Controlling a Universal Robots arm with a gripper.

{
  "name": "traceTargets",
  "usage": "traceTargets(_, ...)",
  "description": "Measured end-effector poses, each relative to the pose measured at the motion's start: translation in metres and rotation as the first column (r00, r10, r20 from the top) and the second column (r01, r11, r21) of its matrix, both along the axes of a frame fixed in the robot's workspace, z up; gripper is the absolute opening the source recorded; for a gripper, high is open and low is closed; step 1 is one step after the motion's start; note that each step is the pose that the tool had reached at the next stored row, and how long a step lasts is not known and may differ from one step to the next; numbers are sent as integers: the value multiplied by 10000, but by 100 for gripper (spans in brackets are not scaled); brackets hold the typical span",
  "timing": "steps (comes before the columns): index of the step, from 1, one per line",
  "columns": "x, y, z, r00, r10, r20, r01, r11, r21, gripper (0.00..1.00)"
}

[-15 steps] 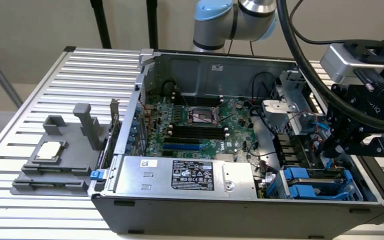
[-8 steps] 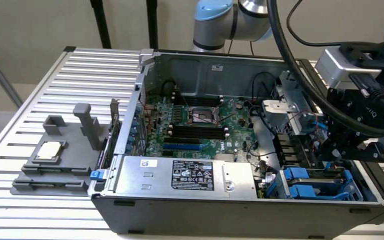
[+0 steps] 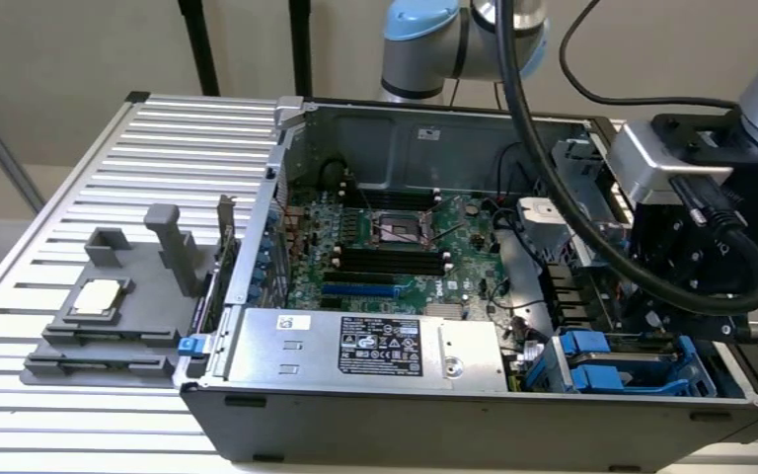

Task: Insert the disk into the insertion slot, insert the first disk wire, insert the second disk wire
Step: 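Insert the second disk wire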

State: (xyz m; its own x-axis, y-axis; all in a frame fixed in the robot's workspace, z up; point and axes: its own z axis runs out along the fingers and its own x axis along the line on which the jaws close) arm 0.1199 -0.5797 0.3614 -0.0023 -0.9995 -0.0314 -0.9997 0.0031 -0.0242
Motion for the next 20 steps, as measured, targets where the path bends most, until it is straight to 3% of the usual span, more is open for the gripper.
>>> traceTargets(4,-4,-23,-37,9999,-2,157,0,9999,121,16)
traceTargets(7,-7,-28,-71,9997,-4,253,0,9999,165,16)
traceTargets(15,-16,-29,-167,9992,-8,403,-3,9997,258,16)
traceTargets(20,-17,-29,-189,9989,-12,458,-3,9994,336,16)
